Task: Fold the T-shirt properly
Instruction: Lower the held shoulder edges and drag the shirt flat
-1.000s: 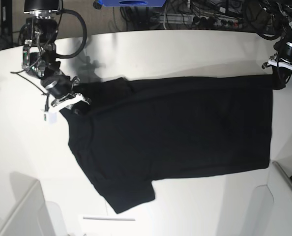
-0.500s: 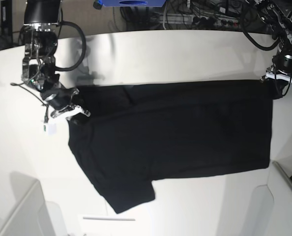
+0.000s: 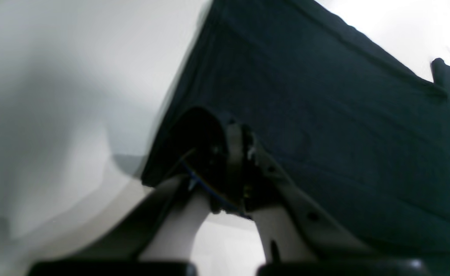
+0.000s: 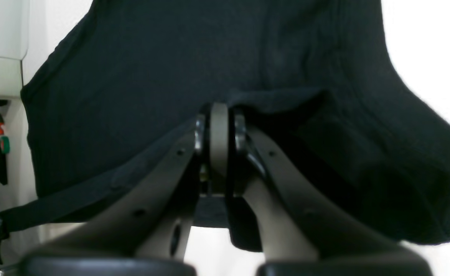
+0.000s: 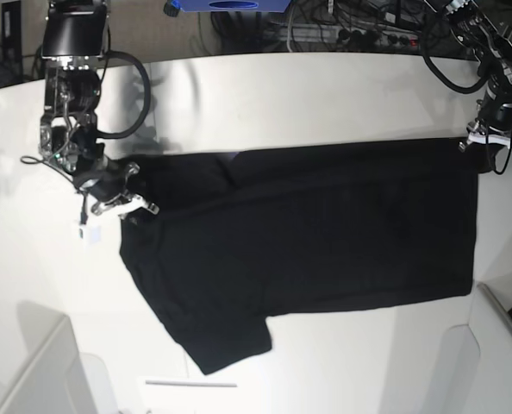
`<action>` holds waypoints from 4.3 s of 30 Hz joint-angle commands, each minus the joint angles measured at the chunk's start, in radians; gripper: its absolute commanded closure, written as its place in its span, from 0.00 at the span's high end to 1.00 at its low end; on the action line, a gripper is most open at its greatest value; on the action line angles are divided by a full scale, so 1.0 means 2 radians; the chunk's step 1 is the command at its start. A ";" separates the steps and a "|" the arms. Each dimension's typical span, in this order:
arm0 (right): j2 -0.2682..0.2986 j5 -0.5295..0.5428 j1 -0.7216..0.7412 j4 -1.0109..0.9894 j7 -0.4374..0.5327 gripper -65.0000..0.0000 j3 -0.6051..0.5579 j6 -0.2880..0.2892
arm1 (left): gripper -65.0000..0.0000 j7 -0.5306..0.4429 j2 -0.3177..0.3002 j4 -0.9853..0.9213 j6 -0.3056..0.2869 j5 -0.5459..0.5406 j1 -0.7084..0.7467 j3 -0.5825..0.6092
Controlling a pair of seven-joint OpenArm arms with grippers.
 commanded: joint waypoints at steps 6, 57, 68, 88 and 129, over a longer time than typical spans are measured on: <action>0.003 0.005 0.020 0.006 0.008 0.00 -0.004 0.006 | 0.00 -0.012 -0.021 -0.014 -0.002 -0.009 -0.014 -0.002; 0.004 0.005 -0.053 0.086 0.105 0.44 -0.028 -0.091 | 0.72 -0.014 -0.029 -0.018 -0.028 0.009 -0.018 -0.070; 0.000 0.006 -0.163 0.139 0.151 0.52 -0.028 -0.100 | 0.72 -0.014 -0.014 -0.052 -0.076 0.010 0.025 -0.102; -0.030 0.010 -0.215 0.078 0.213 0.53 -0.007 -0.096 | 0.71 -0.015 -0.024 -0.187 -0.073 0.025 -0.061 -0.087; -0.043 0.010 -0.115 -0.048 0.213 0.33 0.024 -0.068 | 0.23 -0.016 -0.023 -0.219 -0.073 0.063 -0.097 -0.042</action>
